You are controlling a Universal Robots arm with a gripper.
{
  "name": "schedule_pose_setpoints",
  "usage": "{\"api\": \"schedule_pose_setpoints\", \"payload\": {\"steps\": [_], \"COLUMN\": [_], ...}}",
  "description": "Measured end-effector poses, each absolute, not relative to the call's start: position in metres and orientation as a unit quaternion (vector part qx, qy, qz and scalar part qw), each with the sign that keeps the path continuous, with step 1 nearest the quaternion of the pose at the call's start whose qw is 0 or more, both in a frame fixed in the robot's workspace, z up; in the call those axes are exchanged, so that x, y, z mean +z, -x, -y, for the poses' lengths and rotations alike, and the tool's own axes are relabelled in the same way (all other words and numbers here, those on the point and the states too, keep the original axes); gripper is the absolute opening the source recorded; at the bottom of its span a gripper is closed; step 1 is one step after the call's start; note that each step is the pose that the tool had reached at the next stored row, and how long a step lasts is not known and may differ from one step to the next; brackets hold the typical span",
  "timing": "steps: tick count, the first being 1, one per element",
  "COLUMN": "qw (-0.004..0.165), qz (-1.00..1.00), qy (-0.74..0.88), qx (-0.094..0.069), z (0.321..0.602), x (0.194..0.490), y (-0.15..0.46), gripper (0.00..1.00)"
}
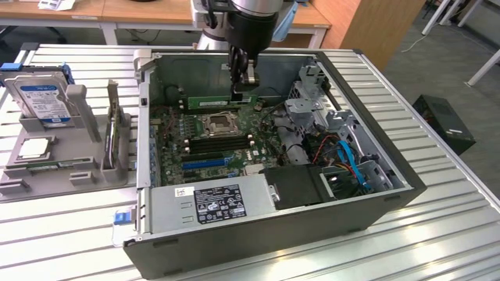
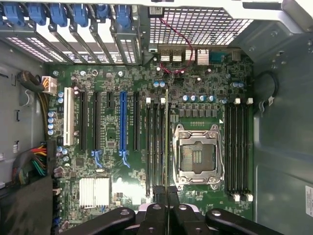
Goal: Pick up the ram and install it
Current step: 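Insert the ram into the slot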
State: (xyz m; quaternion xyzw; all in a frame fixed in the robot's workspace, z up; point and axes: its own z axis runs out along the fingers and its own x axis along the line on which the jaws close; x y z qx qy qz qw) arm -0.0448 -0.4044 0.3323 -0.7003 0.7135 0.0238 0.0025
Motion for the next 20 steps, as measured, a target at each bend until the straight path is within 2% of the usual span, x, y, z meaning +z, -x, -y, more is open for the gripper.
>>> {"api": "schedule_pose_setpoints", "payload": {"steps": [20], "qw": [0.003], "qz": [-0.713], "qy": [0.7], "qx": [0.024], "z": [0.404], "x": [0.296], "y": [0.045], "gripper": [0.12]}}
